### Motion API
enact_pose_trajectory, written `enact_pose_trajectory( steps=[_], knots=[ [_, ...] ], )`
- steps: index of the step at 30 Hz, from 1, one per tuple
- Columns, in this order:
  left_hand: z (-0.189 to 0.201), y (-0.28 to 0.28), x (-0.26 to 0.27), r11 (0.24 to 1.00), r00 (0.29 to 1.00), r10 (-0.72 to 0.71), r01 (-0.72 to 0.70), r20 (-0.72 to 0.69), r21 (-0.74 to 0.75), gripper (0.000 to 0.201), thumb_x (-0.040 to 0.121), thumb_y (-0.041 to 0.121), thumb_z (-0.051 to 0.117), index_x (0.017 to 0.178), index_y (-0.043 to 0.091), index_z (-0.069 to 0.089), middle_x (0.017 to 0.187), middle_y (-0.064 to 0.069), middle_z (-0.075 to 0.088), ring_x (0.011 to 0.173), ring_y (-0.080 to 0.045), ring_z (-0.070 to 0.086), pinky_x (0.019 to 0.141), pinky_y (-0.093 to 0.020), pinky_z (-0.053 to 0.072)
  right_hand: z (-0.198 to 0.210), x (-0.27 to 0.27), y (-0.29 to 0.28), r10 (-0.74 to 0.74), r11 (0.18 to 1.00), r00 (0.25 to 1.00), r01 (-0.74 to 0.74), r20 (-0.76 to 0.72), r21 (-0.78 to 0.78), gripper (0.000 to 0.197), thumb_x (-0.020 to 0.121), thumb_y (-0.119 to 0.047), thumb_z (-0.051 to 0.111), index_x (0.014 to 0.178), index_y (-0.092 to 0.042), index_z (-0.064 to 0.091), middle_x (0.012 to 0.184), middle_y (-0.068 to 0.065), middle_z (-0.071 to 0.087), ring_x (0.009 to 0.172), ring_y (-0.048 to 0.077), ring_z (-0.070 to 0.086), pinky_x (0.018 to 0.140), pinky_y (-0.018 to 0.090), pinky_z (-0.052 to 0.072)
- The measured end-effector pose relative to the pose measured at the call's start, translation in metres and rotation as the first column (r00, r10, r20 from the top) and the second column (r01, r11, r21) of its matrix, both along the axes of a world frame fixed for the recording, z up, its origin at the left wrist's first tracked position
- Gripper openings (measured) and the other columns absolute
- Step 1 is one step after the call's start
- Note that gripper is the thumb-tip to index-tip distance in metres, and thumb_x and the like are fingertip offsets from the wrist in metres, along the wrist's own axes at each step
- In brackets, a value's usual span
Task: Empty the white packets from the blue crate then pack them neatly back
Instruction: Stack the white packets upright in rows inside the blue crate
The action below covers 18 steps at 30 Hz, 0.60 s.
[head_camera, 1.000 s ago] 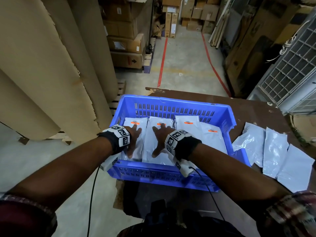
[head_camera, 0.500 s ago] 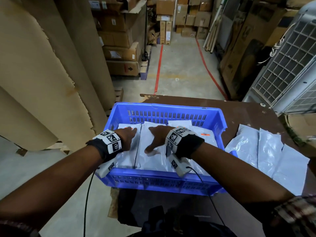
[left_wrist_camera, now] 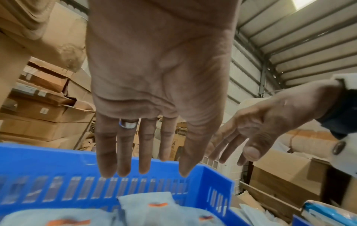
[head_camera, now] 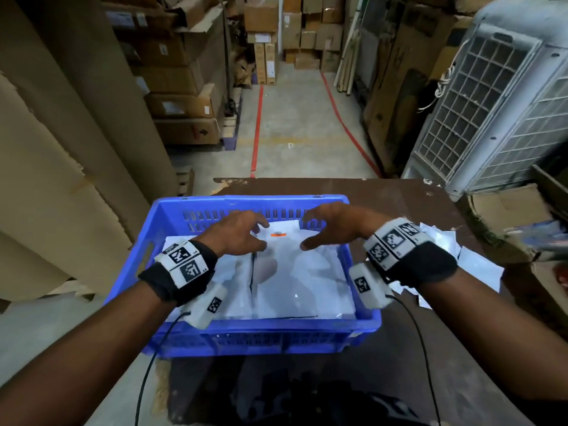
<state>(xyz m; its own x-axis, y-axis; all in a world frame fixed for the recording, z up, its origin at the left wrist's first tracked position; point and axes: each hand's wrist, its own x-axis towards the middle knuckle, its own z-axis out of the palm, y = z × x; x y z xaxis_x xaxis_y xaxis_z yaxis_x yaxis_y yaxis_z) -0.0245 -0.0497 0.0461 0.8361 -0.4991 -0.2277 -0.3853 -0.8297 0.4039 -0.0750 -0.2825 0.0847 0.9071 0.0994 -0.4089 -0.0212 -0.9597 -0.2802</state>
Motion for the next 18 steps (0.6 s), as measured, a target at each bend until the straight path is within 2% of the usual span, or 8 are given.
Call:
enact_pose_trajectory(
  steps=[2,4,7,10,13,14,16,18],
  knots=[
    [0.003,-0.026,-0.006,0.998,0.999,-0.040,0.040,-0.008,-0.054,0.040,0.082,0.028,0.076,0.120,0.024,0.063,0.106,0.006,0.065,0.105,-0.021,0.058,0.095,-0.035,0.047,-0.003,-0.010,-0.033,-0.045,0.998,0.999,0.045,0.002,0.043,0.069,0.071,-0.066,0.073,0.131,-0.038,0.055,0.136,-0.008,0.052,0.126,0.018,0.051,0.109,0.036,0.039],
    [0.007,-0.054,-0.014,0.992,0.997,-0.080,0.078,-0.013,-0.102,0.038,0.082,0.027,0.076,0.119,0.022,0.065,0.107,0.003,0.068,0.102,-0.019,0.060,0.095,-0.036,0.049,-0.005,-0.021,-0.067,-0.112,0.989,0.994,0.112,-0.006,0.096,0.069,0.071,-0.064,0.075,0.131,-0.035,0.056,0.127,-0.007,0.055,0.117,0.015,0.055,0.105,0.030,0.041],
    [0.012,-0.102,-0.027,0.982,0.991,-0.130,0.126,-0.016,-0.141,0.039,0.083,0.027,0.076,0.120,0.021,0.066,0.106,0.004,0.069,0.095,-0.014,0.061,0.091,-0.030,0.048,-0.013,-0.044,-0.117,-0.162,0.979,0.986,0.164,-0.027,0.125,0.070,0.073,-0.064,0.074,0.131,-0.030,0.056,0.118,-0.009,0.058,0.105,0.011,0.058,0.100,0.029,0.045],
    [0.010,-0.149,-0.038,0.966,0.983,-0.184,0.180,-0.003,-0.187,0.035,0.082,0.024,0.076,0.115,0.022,0.068,0.101,0.007,0.072,0.082,-0.003,0.058,0.080,-0.018,0.045,-0.032,-0.066,-0.166,-0.237,0.958,0.971,0.240,-0.041,0.157,0.072,0.063,-0.076,0.070,0.122,-0.038,0.058,0.117,-0.014,0.060,0.111,0.010,0.060,0.102,0.032,0.046],
    [0.009,-0.195,-0.048,0.949,0.975,-0.222,0.209,-0.029,-0.235,0.031,0.080,0.020,0.077,0.110,0.020,0.070,0.095,0.006,0.074,0.069,0.011,0.056,0.067,-0.002,0.039,-0.054,-0.088,-0.210,-0.311,0.936,0.943,0.326,-0.117,0.136,0.065,0.070,-0.071,0.070,0.126,-0.041,0.055,0.122,-0.009,0.060,0.114,0.012,0.057,0.103,0.032,0.043],
    [0.008,-0.211,-0.052,0.945,0.971,-0.233,0.215,-0.047,-0.246,0.031,0.080,0.019,0.077,0.110,0.019,0.070,0.094,0.004,0.074,0.070,0.009,0.058,0.069,-0.003,0.041,-0.062,-0.094,-0.224,-0.338,0.926,0.932,0.354,-0.131,0.130,0.067,0.070,-0.071,0.070,0.128,-0.040,0.055,0.126,-0.007,0.060,0.116,0.013,0.057,0.103,0.033,0.044],
    [0.002,-0.239,-0.059,0.941,0.966,-0.242,0.210,-0.095,-0.266,0.031,0.078,0.018,0.076,0.109,0.017,0.071,0.094,0.003,0.074,0.080,-0.004,0.065,0.079,-0.016,0.050,-0.079,-0.105,-0.248,-0.383,0.908,0.911,0.402,-0.153,0.121,0.069,0.071,-0.067,0.072,0.130,-0.036,0.054,0.133,-0.004,0.058,0.118,0.014,0.056,0.103,0.033,0.044],
    [-0.009,-0.265,-0.065,0.943,0.961,-0.242,0.202,-0.130,-0.263,0.031,0.077,0.019,0.075,0.108,0.019,0.071,0.092,0.005,0.073,0.084,-0.010,0.067,0.083,-0.026,0.053,-0.097,-0.116,-0.268,-0.425,0.888,0.888,0.447,-0.175,0.109,0.067,0.075,-0.062,0.074,0.132,-0.033,0.054,0.136,-0.002,0.056,0.121,0.016,0.055,0.101,0.031,0.044]
  ],
)
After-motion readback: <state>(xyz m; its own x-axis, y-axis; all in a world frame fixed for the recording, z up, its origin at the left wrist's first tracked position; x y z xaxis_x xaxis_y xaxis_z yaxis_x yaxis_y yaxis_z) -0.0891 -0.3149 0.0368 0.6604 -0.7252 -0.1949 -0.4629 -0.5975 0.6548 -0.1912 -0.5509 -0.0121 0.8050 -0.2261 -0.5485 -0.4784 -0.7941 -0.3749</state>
